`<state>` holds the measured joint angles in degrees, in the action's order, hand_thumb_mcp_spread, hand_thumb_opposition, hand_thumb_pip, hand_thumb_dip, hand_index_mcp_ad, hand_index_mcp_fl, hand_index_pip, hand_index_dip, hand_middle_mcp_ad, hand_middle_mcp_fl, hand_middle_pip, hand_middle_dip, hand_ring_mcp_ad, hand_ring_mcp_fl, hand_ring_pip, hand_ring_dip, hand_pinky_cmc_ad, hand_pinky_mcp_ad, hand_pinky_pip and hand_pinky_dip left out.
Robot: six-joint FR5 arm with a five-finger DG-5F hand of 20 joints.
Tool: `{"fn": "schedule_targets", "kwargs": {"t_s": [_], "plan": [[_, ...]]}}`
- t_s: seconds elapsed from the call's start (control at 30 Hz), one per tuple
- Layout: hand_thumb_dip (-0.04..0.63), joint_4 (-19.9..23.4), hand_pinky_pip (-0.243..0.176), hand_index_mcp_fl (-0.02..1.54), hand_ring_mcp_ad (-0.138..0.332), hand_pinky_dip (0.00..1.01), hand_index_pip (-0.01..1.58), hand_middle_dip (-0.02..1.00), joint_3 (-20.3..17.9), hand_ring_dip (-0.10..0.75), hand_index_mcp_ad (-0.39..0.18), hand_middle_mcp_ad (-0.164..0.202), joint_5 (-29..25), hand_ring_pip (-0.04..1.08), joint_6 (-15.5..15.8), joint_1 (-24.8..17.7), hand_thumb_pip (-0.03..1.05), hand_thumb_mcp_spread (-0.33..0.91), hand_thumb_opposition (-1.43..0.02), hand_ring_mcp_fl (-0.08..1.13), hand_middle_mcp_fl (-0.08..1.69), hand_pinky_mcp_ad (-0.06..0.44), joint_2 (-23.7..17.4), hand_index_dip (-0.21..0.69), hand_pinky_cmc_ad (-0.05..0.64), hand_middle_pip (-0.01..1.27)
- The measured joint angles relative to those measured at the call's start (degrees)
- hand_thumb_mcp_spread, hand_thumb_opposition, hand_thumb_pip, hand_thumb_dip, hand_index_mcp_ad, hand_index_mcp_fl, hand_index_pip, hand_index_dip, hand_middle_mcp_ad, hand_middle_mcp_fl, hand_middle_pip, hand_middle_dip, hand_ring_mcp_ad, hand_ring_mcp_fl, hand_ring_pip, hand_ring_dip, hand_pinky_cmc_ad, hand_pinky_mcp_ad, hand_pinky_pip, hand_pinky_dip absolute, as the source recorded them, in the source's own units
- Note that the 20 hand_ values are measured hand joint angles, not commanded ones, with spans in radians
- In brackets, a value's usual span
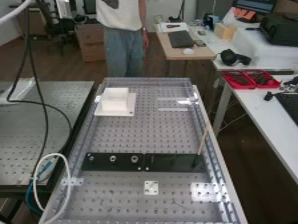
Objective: Grab the bearing and place it in the white container
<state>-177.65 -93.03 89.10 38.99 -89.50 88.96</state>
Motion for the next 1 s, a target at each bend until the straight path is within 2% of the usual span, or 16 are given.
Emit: {"fn": "schedule_targets", "kwargs": {"t_s": [0.2, 0.53, 0.87, 1.0], "plan": [[0.019, 1.3, -0.058, 0.01, 0.141, 0.15, 0.07, 0.06, -1.6, 0.017, 0.068, 0.075, -0.8, 0.11, 0.1, -0.2, 0.22, 0.22, -0.65, 0.01, 0.06, 0.215, -0.1, 0.087, 0.278, 0.14], [0.021, 7.3, -0.058, 0.01, 0.141, 0.16, 0.07, 0.06, -8.0, 0.014, 0.068, 0.073, -3.8, 0.11, -0.5, -0.9, 0.26, 0.21, -0.67, 0.01, 0.06, 0.215, 0.0, 0.101, 0.291, 0.14], [0.017, 11.6, -0.061, 0.0, 0.141, 0.16, 0.07, 0.07, -11.9, 0.014, 0.07, 0.073, -6.7, 0.11, -0.2, -1.3, 0.3, 0.21, -0.66, 0.01, 0.08, 0.215, 0.4, 0.11, 0.291, 0.13], [0.014, 14.4, -0.061, 0.0, 0.14, 0.16, 0.07, 0.08, -14.7, 0.014, 0.07, 0.073, -8.8, 0.11, -1.6, -1.3, 0.32, 0.23, -0.68, 0.01, 0.09, 0.215, 0.7, 0.089, 0.291, 0.14]]}}
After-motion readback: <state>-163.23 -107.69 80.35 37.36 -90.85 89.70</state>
